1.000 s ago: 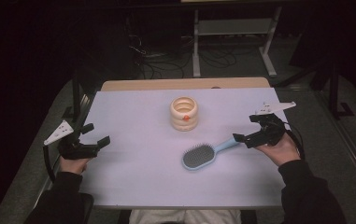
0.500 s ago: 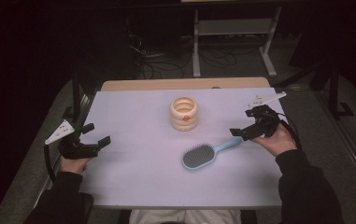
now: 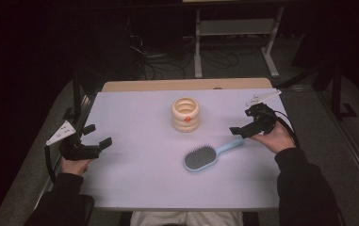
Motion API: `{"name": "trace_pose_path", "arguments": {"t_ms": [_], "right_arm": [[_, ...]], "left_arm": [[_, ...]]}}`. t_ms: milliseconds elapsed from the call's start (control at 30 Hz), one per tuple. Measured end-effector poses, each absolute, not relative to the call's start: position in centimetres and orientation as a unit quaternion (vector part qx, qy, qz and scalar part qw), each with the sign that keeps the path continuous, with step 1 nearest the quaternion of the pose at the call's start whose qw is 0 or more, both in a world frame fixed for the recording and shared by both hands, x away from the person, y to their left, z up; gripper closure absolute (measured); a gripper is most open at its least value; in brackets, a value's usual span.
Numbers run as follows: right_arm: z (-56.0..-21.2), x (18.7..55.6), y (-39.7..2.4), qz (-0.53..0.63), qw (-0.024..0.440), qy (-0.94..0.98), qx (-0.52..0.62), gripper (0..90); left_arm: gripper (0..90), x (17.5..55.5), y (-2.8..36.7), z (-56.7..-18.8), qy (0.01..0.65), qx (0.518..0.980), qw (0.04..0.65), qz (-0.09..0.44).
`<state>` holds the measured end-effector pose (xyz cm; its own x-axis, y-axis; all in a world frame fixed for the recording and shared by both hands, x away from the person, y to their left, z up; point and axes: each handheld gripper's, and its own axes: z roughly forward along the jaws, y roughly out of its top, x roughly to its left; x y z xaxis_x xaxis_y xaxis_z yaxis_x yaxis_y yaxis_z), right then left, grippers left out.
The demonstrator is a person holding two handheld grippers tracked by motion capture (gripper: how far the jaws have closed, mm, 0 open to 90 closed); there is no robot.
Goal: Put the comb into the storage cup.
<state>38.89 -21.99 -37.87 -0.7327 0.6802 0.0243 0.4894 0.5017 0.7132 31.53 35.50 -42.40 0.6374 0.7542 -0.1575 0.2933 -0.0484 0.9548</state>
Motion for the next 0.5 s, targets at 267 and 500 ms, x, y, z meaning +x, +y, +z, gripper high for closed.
{"name": "trace_pose_path", "arguments": {"t_ms": [267, 500], "right_arm": [[-39.1, 39.9, -22.1, 0.352, 0.121, 0.859, 0.351, 0.0], [-39.6, 40.2, -21.5, 0.345, 0.123, 0.864, 0.345, 6.8]], "left_arm": [[0.0, 31.5, 35.5, -42.4, 0.376, 0.696, 0.578, 0.199], [0.0, 31.5, 35.4, -42.3, 0.373, 0.701, 0.575, 0.200]]}}
